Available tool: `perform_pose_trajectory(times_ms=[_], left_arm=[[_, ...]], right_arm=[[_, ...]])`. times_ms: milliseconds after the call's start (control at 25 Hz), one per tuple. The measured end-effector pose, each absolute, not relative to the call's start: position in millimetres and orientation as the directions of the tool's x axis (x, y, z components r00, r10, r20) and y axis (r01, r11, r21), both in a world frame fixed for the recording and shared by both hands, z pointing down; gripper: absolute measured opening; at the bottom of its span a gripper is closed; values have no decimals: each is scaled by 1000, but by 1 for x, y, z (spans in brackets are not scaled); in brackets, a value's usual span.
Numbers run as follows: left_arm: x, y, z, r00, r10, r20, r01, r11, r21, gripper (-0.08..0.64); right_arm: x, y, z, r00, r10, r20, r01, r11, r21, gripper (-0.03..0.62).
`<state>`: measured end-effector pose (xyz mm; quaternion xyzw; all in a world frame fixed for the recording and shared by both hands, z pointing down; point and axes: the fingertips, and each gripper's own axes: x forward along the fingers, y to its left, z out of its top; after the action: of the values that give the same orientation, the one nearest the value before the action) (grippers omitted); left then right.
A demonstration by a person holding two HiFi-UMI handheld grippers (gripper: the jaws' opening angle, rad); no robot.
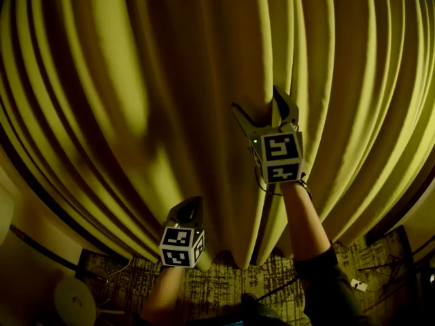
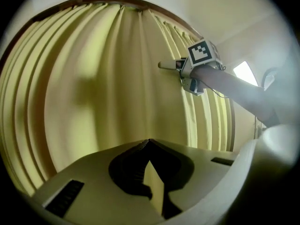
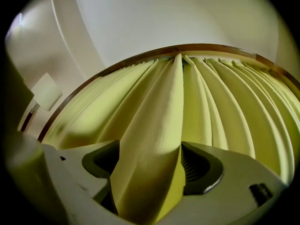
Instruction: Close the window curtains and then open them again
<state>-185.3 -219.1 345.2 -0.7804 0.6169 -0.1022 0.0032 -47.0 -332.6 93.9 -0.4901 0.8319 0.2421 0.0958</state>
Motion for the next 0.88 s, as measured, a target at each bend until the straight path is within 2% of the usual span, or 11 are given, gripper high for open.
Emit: perform_pose_trajectory(times_ms=[240,280,360,400,480,520,880], left_arm=[[-198,-237,320,205,-973,108,-968,-218,-126,0],[-199,-238,318,207,-973,105,-968,-219,-121,0],[-202,-241,316,202,-974,99,-970,-213,-116,0],[-205,-243,316,195,-976,97,-972,-206,-113,0],[-211,-245,319,187,-978,96,-975,-197,-101,0],[-212,-244,321,185,-978,99,-977,-194,-92,0],[-217,-243,333,146,-982,120,-984,-157,-83,1]], right_arm=[[-71,-355,75,-487,-763,-426,-867,360,345,436],[-73,-356,74,-487,-762,-427,-866,356,352,411],[-75,-356,69,-470,-764,-443,-870,316,378,312],[-76,-355,66,-450,-766,-458,-875,275,399,193],[-80,-352,62,-423,-766,-484,-872,198,448,64],[-84,-350,61,-423,-762,-490,-865,179,469,45],[-101,-347,62,-473,-736,-484,-828,184,529,31]])
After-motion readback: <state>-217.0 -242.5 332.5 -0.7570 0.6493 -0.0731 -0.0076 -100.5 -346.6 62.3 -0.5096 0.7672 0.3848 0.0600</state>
